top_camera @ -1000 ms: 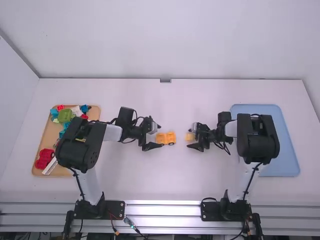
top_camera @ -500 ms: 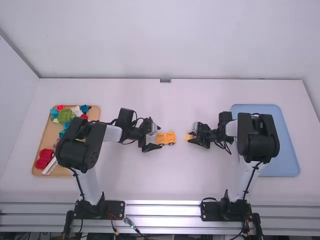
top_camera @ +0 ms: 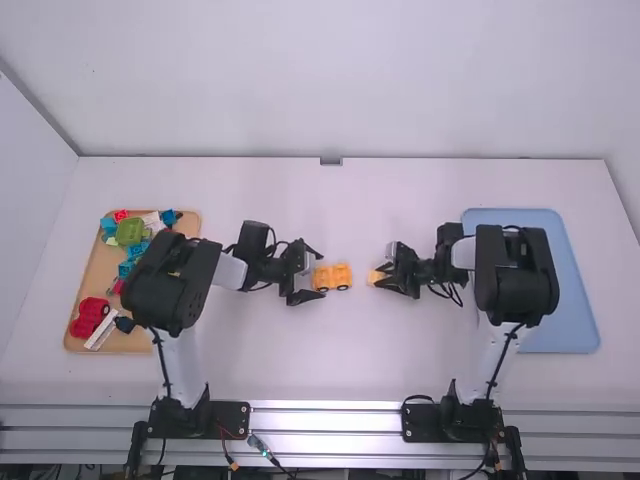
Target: Assemble lego blocks to make yellow taxi
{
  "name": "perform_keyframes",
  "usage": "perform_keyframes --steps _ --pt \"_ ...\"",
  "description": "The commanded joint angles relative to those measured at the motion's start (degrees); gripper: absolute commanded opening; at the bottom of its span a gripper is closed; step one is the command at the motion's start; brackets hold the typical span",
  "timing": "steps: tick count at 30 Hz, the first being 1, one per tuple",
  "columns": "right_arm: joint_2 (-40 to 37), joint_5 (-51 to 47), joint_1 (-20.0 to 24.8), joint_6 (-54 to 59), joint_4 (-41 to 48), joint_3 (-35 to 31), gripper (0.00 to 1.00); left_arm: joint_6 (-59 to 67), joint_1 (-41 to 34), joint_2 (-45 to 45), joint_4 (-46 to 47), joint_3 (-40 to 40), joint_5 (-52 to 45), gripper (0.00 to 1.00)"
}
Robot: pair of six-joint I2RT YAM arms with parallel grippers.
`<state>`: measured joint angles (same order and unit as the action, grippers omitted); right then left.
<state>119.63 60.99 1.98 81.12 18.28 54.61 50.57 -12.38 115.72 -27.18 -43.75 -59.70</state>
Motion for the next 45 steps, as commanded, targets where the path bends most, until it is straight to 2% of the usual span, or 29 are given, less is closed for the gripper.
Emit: perform_keyframes --steps 1,4,10,14,17,19,20,23,27,32,37,40,45 --pt "-2.43 1.99 -1.97 4.94 4.87 3.72 0.18 -1.53 -0.79 2.6 -2.05 0.66 -1.07 0.99" --pt "-2.6 1.99 -3.91 8.83 9.84 6.71 0.17 -6.82 -1.18 5.2 -5.64 -0.81 -1.07 0.99" --pt "-2.6 1.79 -8.52 8.76 12.11 9.97 0.15 -7.52 -3.06 9.11 -5.73 -4.11 -0.87 0.97" --pt "-2.6 0.72 -11.21 8.72 11.39 10.29 0.12 -7.5 -3.13 9.55 -5.68 -4.57 -0.74 0.68" --pt "-2.6 -0.33 -12.83 8.07 10.78 10.25 0.11 -7.5 -2.95 9.55 -5.64 -4.57 -0.63 0.61" --pt "-2.58 -1.9 -14.45 3.41 8.41 10.25 0.09 -7.23 -3.26 9.55 -5.64 -4.46 -0.7 0.52" --pt "-2.58 -2.03 -14.56 3.02 8.22 10.25 0.08 -7.19 -3.3 9.55 -5.62 -4.44 -0.7 0.52" --pt "-2.21 -4.72 -16.87 -1.97 5.35 10.19 0.08 -2.1 -3.37 9.55 -4.07 -3.56 -0.9 0.34" --pt "-2.12 -7.23 -18.6 -1.81 4.26 9.09 0.04 -0.66 -3.48 9.55 -1.73 -3.19 1.14 0.32" --pt "-2.12 -7.21 -18.71 -1.84 4.26 8.68 0.01 -1.49 -3.06 9.55 -1.75 -3.08 1.97 0.32" --pt "-2.23 -5.42 -15.96 -1.62 4.66 8.83 0.01 -1.49 -3.1 9.55 -1.84 -3.13 1.95 0.35" --pt "-2.21 -5.31 -15.02 -1.68 4.48 8.55 0.06 -1.49 -3.08 9.55 -1.86 -3.13 1.73 0.36" --pt "-2.21 -4.22 -16.02 -1.88 0.37 5.55 0.04 -3.15 -3.06 9.55 -1.81 -3.56 1.79 0.36"
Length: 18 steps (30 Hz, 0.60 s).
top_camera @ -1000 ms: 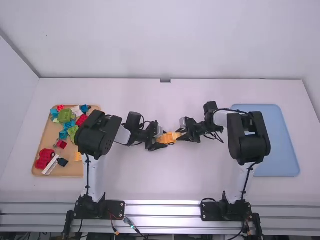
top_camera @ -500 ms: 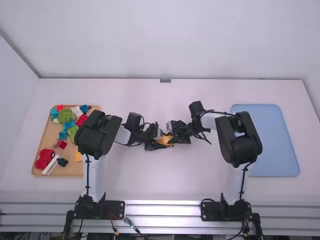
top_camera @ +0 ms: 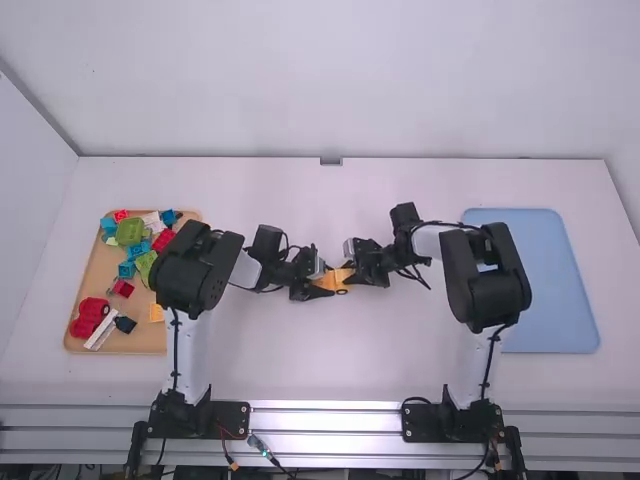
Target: Assemble lego blocks to make yellow taxi
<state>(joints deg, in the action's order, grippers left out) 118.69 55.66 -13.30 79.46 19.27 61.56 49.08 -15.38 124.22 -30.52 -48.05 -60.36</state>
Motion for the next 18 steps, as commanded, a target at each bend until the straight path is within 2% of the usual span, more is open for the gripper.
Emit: perform_keyframes --steps 1,7,15,17,18 --pt "-1.27 1.11 -0.85 -0.24 -1.7 -2.14 0.04 -2.38 -0.07 1.05 1.57 0.52 2.4 0.36" --pt "-1.27 0.7 -0.24 -9.46 -9.07 -3.56 0.05 -2.12 -0.07 1.05 1.36 0.44 2.49 0.36" --pt "-1.27 -0.7 -1.42 -11.1 -11.78 -5.07 0.05 -2.21 -0.07 1.05 1.6 0.35 2.6 0.37" --pt "-1.27 -1.6 -1.11 -11.06 -11.41 -5.01 0.09 -2.12 -0.07 1.05 1.53 0.44 2.62 0.37" --pt "-1.27 -2.43 -0.87 -11.34 -11.34 -4.85 0.14 -2.16 -0.04 1.05 1.57 0.44 2.64 0.37"
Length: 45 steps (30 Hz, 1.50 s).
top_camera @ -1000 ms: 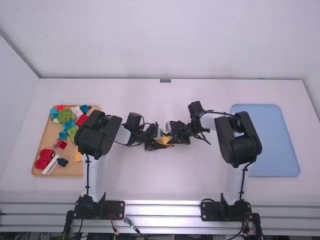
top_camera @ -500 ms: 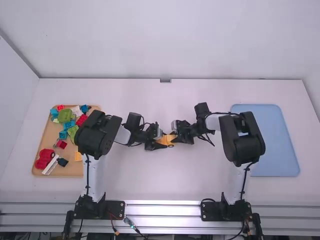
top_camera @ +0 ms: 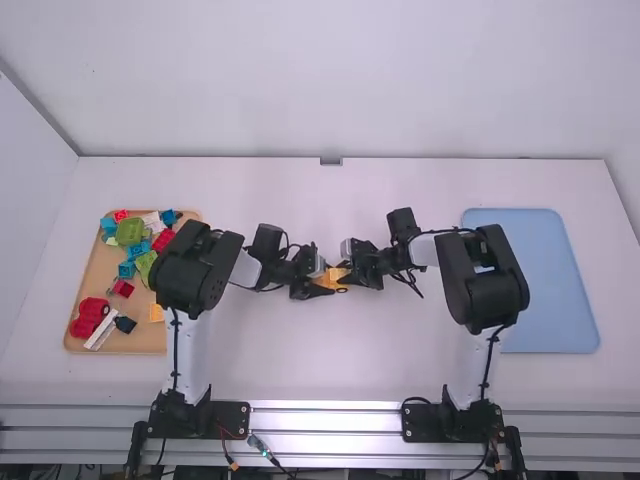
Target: Assemble lego blocks to make yellow taxi
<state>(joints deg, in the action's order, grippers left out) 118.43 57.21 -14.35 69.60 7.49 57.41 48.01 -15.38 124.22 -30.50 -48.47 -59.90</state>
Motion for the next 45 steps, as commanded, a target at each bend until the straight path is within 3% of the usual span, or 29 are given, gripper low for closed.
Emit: perform_keyframes --steps 1,2,3,5,7,9,12,13,14,15,16,17,28,34,39,45 --pt "-1.03 -4.44 0.15 -1.81 0.15 -0.7 0.21 -1.11 -0.04 1.05 1.57 0.87 2.29 0.37" --pt "-1.14 -4.52 0.17 -2.19 -0.35 -0.72 0.33 -1.07 -0.07 1.05 1.55 0.9 2.4 0.37" --pt "-1.27 -4.28 0.17 -2.54 -0.83 -0.72 0.37 -1.07 -0.07 1.05 1.55 0.9 2.4 0.38" --pt "-2.6 -2.43 0.76 -2.93 -1.09 -0.76 0.45 -1.09 -0.04 1.05 1.57 0.81 2.4 0.38" --pt "-4.37 -0.72 1.25 -1.99 -0.37 -0.83 0.47 -1.22 -0.07 1.05 1.55 0.76 2.36 0.38" --pt "-7.39 1.79 1.36 -0.61 0.63 -0.76 0.65 -1.25 -0.07 1.05 1.53 0.81 2.38 0.38" --pt "-9.35 2.8 1.2 -0.63 0.46 -0.83 0.67 -1.27 -0.07 1.05 1.55 0.85 2.38 0.38" --pt "-9.81 2.8 1.18 -0.59 0.39 -0.83 0.66 -1.29 -0.07 1.05 1.55 0.85 2.38 0.38" --pt "-10.4 2.73 1.25 -0.59 0.26 -0.83 0.56 -1.27 -0.07 1.05 1.57 0.85 2.38 0.38" --pt "-10.67 2.56 1.22 -0.61 0.33 -0.81 0.38 -1.29 -0.04 1.05 1.55 0.85 2.38 0.38" --pt "-10.64 1.86 0.83 -0.61 0.39 -0.83 0.08 -1.29 -0.07 1.05 1.57 0.83 2.38 0.38" --pt "-10.62 1.22 0.52 -0.7 0.48 -0.85 0.0 -1.29 -0.07 1.05 1.55 0.85 2.36 0.38" --pt "-4.66 -11.13 -3.65 -4.5 0.22 -2.84 0.0 -2.12 -0.07 1.05 1.51 0.76 2.38 0.38" --pt "-2.56 -12.26 -2.08 -7.52 0.5 -2.84 0.0 -2.12 -0.09 1.05 1.55 0.83 2.4 0.37" --pt "-2.54 -13.66 0.11 -3.67 3.3 -4.26 0.0 -2.16 0.0 1.05 1.31 0.76 2.38 0.37" --pt "-2.54 -13.73 0.59 -3.78 -0.35 -7.82 0.0 -2.16 -0.37 1.05 1.36 0.81 2.36 0.37"
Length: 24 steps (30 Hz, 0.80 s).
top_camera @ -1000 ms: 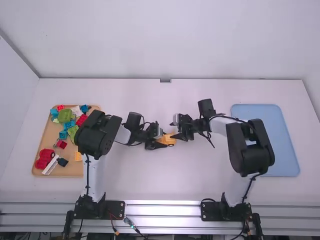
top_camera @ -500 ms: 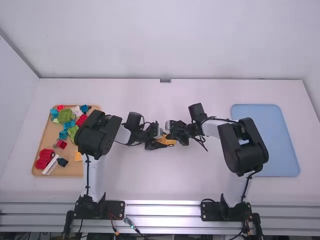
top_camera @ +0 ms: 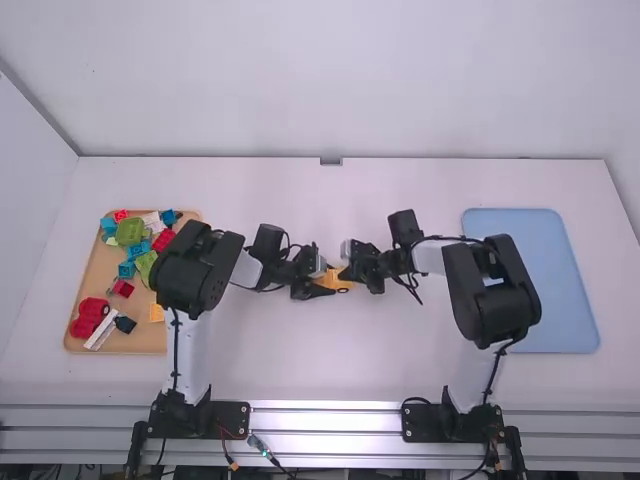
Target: Assemble lego blocks to make yellow taxi
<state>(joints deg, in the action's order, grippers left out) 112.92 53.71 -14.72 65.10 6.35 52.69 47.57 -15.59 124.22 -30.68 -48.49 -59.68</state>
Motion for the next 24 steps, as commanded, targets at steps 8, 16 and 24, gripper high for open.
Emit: perform_keyframes --steps 8,16,24 --pt "-1.95 -0.79 -0.02 -0.37 -2.21 -0.39 0.08 -1.07 -0.15 1.05 1.9 1.7 2.1 0.38" --pt "-13.51 -3.43 2.01 -14.86 -1.16 3.58 0.99 0.68 -0.15 1.05 1.68 3.56 2.14 0.59" --pt "-15.47 -6.62 1.92 -15.37 0.35 3.5 0.99 -1.66 1.6 -1.53 5.73 3.52 4.22 0.99"
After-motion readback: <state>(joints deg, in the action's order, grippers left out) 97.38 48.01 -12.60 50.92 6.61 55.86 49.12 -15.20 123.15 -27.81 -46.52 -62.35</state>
